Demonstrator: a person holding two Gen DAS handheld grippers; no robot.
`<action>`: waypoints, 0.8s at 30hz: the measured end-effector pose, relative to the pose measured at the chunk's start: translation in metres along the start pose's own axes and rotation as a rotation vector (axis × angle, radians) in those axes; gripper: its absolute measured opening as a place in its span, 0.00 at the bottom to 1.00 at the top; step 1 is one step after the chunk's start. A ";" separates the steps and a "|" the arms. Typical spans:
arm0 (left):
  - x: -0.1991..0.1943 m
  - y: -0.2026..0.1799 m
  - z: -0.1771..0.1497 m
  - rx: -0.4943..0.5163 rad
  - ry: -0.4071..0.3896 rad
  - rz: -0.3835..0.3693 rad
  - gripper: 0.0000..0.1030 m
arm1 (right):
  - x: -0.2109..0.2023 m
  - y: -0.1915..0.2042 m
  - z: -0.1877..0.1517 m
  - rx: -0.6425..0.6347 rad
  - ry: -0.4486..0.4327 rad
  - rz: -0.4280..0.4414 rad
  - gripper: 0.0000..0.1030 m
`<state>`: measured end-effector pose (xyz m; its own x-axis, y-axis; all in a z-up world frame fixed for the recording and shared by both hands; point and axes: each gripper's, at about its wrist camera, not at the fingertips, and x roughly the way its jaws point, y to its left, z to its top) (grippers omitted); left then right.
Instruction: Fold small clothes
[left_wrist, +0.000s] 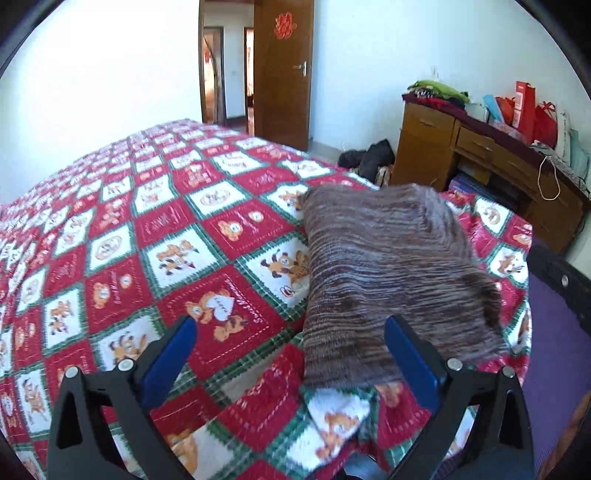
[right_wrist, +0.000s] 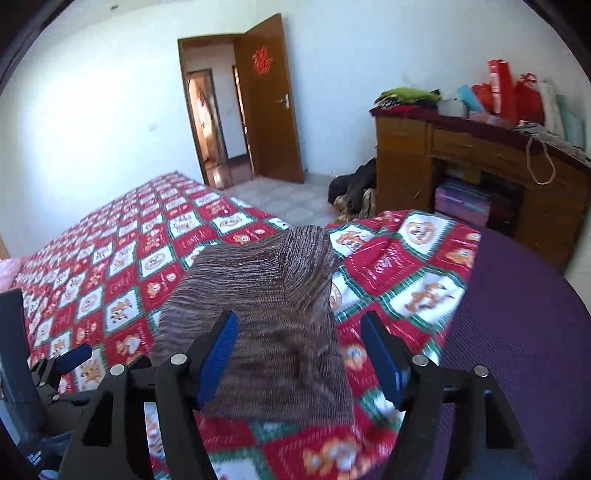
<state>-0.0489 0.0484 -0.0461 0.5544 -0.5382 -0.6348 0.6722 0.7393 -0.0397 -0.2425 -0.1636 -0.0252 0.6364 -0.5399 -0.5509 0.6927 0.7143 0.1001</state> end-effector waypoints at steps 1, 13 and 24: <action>-0.004 0.000 0.000 0.006 -0.015 0.008 1.00 | -0.007 0.001 -0.002 0.003 -0.010 0.006 0.68; -0.071 -0.012 -0.009 0.072 -0.163 0.113 1.00 | -0.075 0.016 -0.021 0.015 -0.155 0.004 0.79; -0.113 -0.020 -0.010 0.041 -0.261 0.144 1.00 | -0.113 0.011 -0.021 0.084 -0.266 0.043 0.84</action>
<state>-0.1295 0.0987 0.0187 0.7491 -0.5190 -0.4116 0.5940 0.8014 0.0705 -0.3139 -0.0853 0.0203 0.7248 -0.6160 -0.3085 0.6819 0.7054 0.1934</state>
